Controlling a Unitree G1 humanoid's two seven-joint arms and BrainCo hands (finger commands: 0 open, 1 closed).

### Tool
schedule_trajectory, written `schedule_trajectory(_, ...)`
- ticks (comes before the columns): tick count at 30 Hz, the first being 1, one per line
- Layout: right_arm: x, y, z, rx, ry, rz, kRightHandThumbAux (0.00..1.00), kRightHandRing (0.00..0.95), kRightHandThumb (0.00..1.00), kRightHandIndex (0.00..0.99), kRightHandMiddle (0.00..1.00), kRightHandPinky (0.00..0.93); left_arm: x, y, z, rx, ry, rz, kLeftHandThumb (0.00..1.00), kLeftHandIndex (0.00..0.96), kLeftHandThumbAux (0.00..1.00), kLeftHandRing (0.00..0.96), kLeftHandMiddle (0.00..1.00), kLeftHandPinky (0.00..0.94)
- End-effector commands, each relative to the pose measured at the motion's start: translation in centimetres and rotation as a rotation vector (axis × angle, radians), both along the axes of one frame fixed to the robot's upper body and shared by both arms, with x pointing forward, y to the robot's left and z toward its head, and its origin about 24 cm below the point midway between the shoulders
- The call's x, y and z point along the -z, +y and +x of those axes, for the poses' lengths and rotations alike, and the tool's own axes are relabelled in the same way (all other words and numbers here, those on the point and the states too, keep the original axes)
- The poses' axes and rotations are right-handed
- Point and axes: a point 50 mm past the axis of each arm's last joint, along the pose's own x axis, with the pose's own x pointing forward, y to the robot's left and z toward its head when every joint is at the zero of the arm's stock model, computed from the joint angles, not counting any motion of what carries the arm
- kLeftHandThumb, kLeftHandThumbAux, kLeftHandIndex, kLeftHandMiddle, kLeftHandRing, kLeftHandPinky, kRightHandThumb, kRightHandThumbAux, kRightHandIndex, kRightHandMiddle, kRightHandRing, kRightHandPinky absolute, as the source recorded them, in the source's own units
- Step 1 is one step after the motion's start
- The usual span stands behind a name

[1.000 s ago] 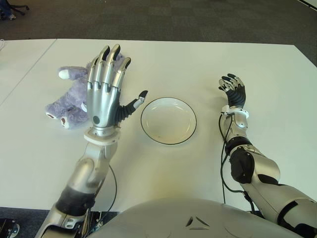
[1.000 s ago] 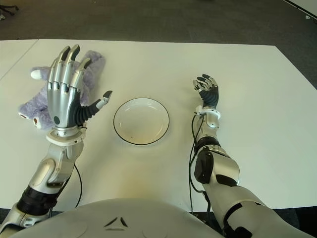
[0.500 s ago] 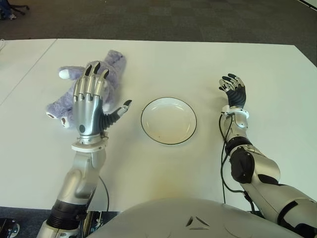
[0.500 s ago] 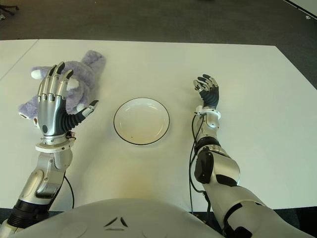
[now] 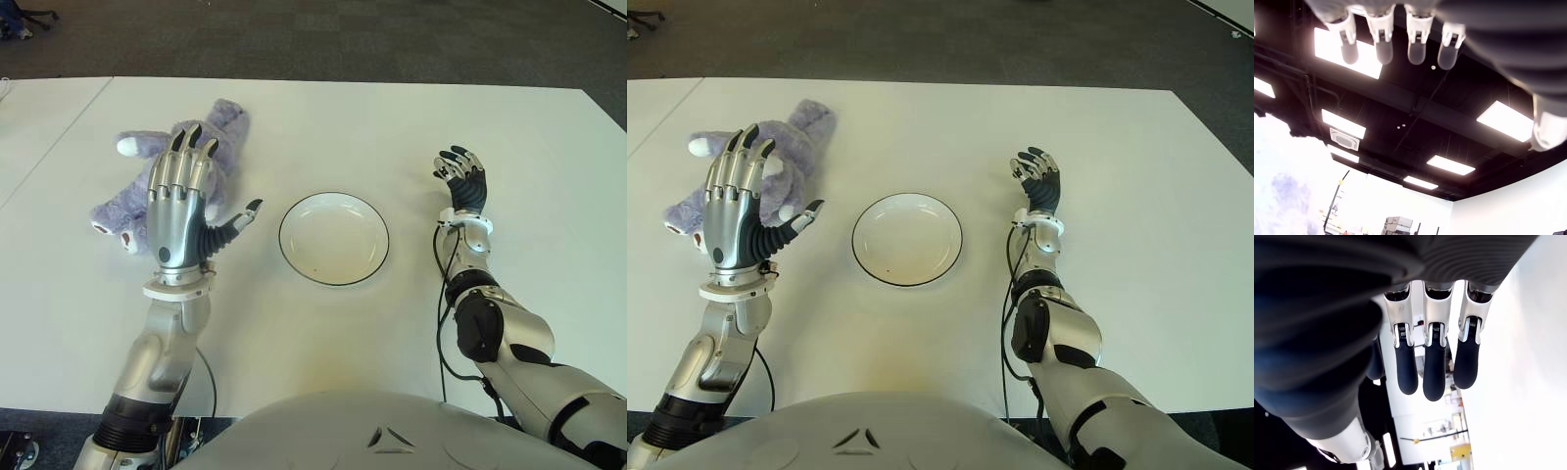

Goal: Put the doll into the plate.

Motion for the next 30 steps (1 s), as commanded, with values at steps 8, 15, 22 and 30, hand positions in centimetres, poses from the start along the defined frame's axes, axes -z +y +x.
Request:
schedule_trajectory(8,9.87,2.08,-7.83,0.024,0.444,0.191,0.853,0.373,0.376,0.281,0.346,0.393,0.65,-0.22,0.17,0.007,0.057,0.005,0.166,0.118,0.406,0.000,0.000,0.000)
schedule_trajectory(15,9.86,2.03,-7.81,0.025,0.447,0.185,0.854,0.365,0.382,0.284,0.340,0.387,0.70,-0.30,0.24,0.007,0.057,0.005,0.166,0.118,0.406,0.000,0.000,0.000)
schedule_trajectory(22,9.83,1.98,-7.77,0.028,0.450,0.181,0.858,0.368,0.402,0.287,0.343,0.393,0.73,-0.37,0.29,0.007,0.058,0.004,0.166,0.118,0.406,0.000,0.000,0.000)
schedule_trajectory(30,9.82,1.92,-7.75,0.029,0.448,0.190,0.857,0.364,0.419,0.289,0.341,0.382,0.76,-0.45,0.37,0.007,0.058,0.004,0.166,0.118,0.406,0.000,0.000,0.000)
